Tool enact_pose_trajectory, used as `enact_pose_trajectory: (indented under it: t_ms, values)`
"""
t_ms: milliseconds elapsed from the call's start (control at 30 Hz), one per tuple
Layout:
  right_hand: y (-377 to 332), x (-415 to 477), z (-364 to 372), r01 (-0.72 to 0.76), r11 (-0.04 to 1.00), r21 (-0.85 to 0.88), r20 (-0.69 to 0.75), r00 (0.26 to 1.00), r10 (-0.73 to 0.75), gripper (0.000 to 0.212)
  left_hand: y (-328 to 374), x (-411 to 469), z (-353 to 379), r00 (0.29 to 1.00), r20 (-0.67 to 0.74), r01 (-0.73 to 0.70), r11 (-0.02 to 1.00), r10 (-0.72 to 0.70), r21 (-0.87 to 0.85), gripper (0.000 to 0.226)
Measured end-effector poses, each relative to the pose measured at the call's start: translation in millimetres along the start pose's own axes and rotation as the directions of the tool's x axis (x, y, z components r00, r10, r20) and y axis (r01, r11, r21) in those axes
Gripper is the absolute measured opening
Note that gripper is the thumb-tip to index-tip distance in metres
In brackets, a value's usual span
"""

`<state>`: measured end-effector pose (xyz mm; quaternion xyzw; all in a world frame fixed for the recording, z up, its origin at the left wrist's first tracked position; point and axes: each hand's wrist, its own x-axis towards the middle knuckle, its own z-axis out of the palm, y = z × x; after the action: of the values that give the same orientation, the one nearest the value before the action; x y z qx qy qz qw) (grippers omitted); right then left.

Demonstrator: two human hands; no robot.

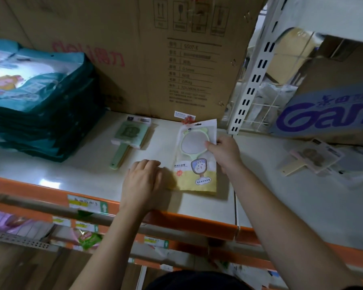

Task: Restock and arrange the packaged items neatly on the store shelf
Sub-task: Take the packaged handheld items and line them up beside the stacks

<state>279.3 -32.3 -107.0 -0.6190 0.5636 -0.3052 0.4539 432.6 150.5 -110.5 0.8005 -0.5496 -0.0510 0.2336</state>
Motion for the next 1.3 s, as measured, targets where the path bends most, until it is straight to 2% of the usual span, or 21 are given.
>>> enact_pose_trajectory:
  t_ms: [200, 367, 567, 700, 833, 967, 1167, 1300]
  values:
    - [5.7, 2.9, -1.9, 0.069, 0.970, -0.232, -0.065, 0.994, -0.086, 0.029, 0.6, 0.1, -0.3, 1.000, -0.010, 0.014, 0.999, -0.014, -0.037, 0.060]
    - [5.7, 1.5, -3.1, 0.115, 0.930, -0.350, -0.089, 0.984, -0.155, 0.032, -0.3, -0.5, 0.3, 0.999, -0.034, 0.016, 0.998, -0.018, -0.054, 0.055]
    - [6.8, -5.4, -8.8, 0.117, 0.878, -0.465, -0.063, 0.984, -0.165, 0.041, -3.9, 1.9, 0.3, 0.998, -0.060, 0.019, 0.995, -0.025, -0.103, 0.029]
    - [11.9, -11.1, -26.2, 0.107, 0.918, -0.383, -0.063, 0.988, -0.142, 0.041, 7.5, 5.7, -1.1, 0.997, -0.069, -0.030, 0.998, 0.027, -0.053, 0.036]
    - [28.0, -19.2, -64.4, 0.048, 0.981, -0.188, -0.107, 0.992, -0.069, 0.027, 46.0, 20.9, 4.9, 0.986, -0.087, -0.148, 0.988, 0.144, -0.045, 0.030]
    - [49.8, -34.3, -114.0, 0.008, 0.998, -0.054, -0.188, 0.982, -0.018, 0.027, 98.2, 36.2, 25.5, 0.960, -0.048, -0.279, 0.958, 0.276, -0.070, 0.022]
    - [88.4, -60.2, -198.8, -0.061, 0.997, 0.050, -0.328, 0.942, 0.074, 0.022, 183.2, 49.3, 74.1, 0.892, 0.047, -0.439, 0.887, 0.450, -0.144, 0.026]
    - [113.5, -72.5, -253.1, -0.104, 0.993, 0.049, -0.386, 0.915, 0.114, 0.018, 239.8, 58.3, 111.0, 0.848, 0.138, -0.490, 0.856, 0.512, -0.164, 0.028]
